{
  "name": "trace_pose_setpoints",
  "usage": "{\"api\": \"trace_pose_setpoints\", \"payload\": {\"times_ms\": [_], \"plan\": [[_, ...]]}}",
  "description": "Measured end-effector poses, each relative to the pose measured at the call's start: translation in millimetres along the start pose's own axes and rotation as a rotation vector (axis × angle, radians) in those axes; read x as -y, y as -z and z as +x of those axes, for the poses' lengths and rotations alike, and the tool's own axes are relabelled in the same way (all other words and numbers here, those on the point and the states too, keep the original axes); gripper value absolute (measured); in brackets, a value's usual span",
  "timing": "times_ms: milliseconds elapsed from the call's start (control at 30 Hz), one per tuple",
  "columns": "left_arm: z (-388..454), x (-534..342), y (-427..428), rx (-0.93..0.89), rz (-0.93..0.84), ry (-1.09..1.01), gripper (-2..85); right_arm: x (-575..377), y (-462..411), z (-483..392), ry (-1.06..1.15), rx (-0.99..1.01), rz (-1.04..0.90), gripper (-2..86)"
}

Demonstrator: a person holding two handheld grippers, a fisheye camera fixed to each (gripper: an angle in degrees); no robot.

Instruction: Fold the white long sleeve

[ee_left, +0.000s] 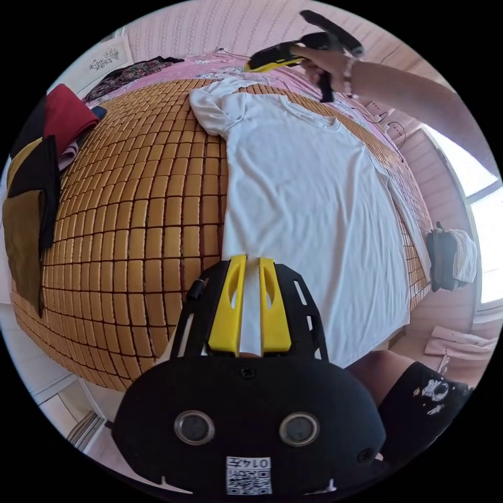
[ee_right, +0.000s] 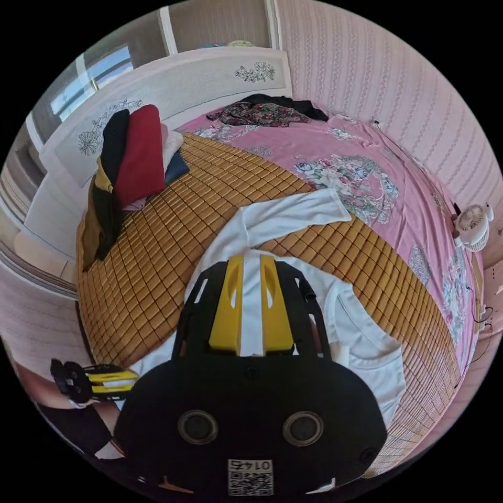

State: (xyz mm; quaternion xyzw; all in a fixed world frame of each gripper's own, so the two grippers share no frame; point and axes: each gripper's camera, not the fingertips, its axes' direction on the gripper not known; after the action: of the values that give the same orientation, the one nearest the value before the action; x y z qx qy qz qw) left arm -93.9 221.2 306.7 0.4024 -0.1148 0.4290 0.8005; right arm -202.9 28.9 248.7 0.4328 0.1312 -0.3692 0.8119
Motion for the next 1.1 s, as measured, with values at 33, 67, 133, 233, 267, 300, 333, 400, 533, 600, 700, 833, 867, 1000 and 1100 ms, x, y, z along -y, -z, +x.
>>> {"api": "trace_pose_setpoints", "payload": {"times_ms": [33,67,133,233,267,300,333,400,533,600,700,833,867,1000,1100], "plan": [[-1,-5,1,0.009,0.01,-0.023,5.1,22,-17,-1,-0.04,0.046,-0.018,7.0],[-3,-8,2,0.017,0.013,-0.043,5.0,31,-26,-3,-0.055,0.065,-0.031,7.4],[-8,-13,3,0.01,0.018,-0.04,5.0,60,-62,-15,-0.075,0.065,-0.081,8.5],[-20,-21,6,-0.019,0.028,-0.03,5.0,81,-92,-29,-0.08,-0.092,-0.077,8.1],[-25,-24,6,-0.029,0.028,-0.036,4.9,84,-97,-30,-0.089,-0.119,-0.082,7.8],[-27,-25,7,-0.035,0.025,-0.039,4.9,88,-107,-29,-0.112,-0.152,-0.108,5.7],[-32,-27,8,-0.048,0.02,-0.037,4.9,90,-116,-26,-0.139,-0.154,-0.144,3.3],[-39,-30,9,-0.067,0.016,-0.031,4.7,89,-117,-23,-0.13,-0.065,-0.137,0.5],[-61,-36,14,-0.171,-0.016,0.051,5.0,71,-61,-40,0.127,0.203,0.012,-0.7],[-74,-43,29,-0.27,0.04,0.121,5.1,52,-13,-50,0.287,0.328,0.12,-0.7],[-98,-63,73,-0.357,0.215,0.206,5.1,31,51,-55,0.45,0.445,0.197,-0.2],[-133,-93,125,-0.253,0.355,0.301,5.3,21,64,-45,0.504,0.379,0.155,5.8],[-144,-101,132,-0.211,0.365,0.337,5.6,20,58,-43,0.491,0.374,0.129,7.3],[-176,-123,127,-0.072,0.297,0.438,6.4,2,18,-40,0.422,0.317,-0.043,8.4],[-195,-134,118,0.02,0.271,0.497,6.6,-26,9,-52,0.439,0.285,-0.059,8.1]]}}
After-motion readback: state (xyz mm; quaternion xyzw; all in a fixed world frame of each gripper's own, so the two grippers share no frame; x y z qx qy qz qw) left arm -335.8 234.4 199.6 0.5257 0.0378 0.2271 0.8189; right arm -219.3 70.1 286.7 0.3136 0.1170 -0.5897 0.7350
